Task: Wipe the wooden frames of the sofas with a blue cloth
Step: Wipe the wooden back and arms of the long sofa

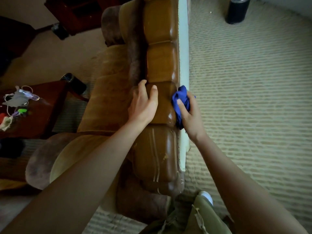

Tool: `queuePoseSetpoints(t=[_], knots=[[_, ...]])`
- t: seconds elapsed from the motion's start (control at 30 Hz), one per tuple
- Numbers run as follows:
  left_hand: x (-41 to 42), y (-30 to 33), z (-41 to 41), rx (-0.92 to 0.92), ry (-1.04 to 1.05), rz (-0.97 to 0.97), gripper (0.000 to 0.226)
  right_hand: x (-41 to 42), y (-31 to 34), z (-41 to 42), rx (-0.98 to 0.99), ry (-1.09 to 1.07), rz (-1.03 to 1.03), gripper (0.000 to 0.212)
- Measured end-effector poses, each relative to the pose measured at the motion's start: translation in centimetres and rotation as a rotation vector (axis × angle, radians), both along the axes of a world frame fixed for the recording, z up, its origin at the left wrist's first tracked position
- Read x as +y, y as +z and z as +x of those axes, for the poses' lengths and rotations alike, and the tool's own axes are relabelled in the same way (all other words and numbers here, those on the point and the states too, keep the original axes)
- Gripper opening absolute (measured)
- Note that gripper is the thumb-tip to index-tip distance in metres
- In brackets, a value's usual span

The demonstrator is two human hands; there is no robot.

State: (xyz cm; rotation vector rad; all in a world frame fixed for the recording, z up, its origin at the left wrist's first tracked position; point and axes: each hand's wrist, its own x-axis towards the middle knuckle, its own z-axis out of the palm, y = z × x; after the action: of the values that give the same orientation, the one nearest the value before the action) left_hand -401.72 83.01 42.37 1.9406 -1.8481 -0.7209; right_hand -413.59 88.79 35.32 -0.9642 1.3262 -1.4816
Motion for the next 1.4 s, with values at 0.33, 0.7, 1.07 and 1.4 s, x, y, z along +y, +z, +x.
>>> queuePoseSetpoints(t=[0.33,0.7,1.07,1.4], knots=[[-0.2,-0.1,0.2,0.019,-0.016,0.012,0.051,3.0,1.4,1.8,-0.049,0.012,0.033,0.042],[0.0,0.2,0.0,-0.002,-0.027,0.02,0.051,3.3,1.5,1.9,0.019,-0.023,0.05,0.041],[0.2,0.2,0.0,-0.04,-0.025,0.04,0.053,-3.6,1.6,1.1,0.049,-0.225,0.436,0.028],[-0.5,-0.4,1.0,0.32,0.042,0.014,0.047,6.3,3.6,4.7,0.244,-0.238,0.255,0.011]])
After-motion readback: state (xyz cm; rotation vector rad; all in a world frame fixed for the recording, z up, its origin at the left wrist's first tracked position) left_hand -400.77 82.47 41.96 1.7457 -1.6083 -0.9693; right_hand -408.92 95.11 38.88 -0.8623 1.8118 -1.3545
